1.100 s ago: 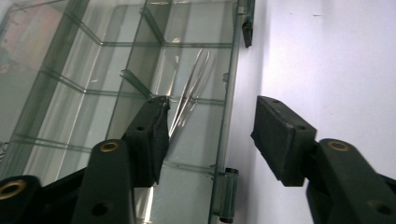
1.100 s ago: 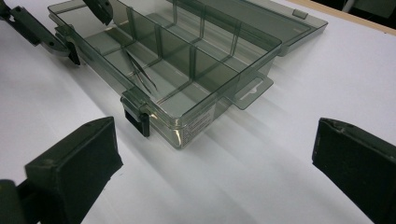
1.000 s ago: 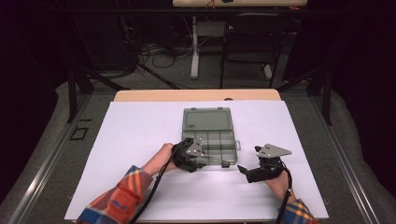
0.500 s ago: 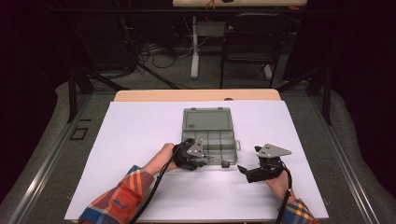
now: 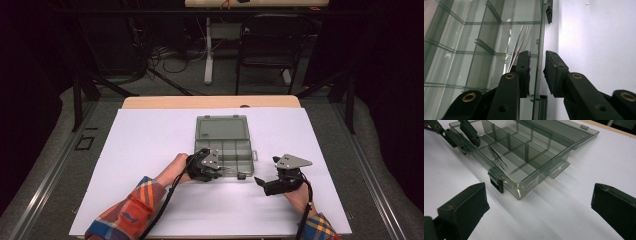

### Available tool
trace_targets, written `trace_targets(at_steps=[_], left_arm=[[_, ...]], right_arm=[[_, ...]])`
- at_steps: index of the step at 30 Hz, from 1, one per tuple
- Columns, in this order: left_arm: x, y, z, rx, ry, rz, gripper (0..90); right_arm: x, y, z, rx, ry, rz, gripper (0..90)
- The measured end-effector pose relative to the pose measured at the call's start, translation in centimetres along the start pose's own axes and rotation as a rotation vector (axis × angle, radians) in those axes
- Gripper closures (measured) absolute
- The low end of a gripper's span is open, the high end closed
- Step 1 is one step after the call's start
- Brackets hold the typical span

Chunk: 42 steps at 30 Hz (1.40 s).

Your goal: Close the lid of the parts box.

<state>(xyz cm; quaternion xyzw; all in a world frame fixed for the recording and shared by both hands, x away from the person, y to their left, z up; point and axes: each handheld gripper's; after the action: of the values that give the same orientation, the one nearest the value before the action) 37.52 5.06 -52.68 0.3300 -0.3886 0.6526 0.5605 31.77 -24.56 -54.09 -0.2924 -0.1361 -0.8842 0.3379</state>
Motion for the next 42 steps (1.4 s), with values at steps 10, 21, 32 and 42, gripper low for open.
trace_targets(at_steps=[10,21,32,42], left_arm=[[-0.6,-0.1,0.1,-0.016,-0.016,-0.017,79.0],[-1.0,-0.6,-0.1,-0.045,-0.017,-0.058,83.5],[-1.0,-1.0,0.0,-0.089,-0.030,-0.079,85.5],[-1.1,-1.2,0.0,-0.103,-0.021,-0.090,85.6]], right_arm=[[0.2,-0.1,0.1,0.003,0.003,-0.002,0.0],[0.2,0.1,0.1,-0.005,0.005,-0.007,0.0],[0.2,0.2,0.2,-0.007,0.003,-0.007,0.0],[0.1,0.3,0.4,-0.007,-0.006,-0.020,0.0]])
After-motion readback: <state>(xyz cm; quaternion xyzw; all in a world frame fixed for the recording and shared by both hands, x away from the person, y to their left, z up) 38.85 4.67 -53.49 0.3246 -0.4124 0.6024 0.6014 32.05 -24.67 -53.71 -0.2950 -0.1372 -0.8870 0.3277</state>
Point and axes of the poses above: each handheld gripper's, and its own axes: x roughly backward along the jaws, z roughly out of its top, y roughly to its right, and after that the axes turned 6 degrees about -y, right-handed
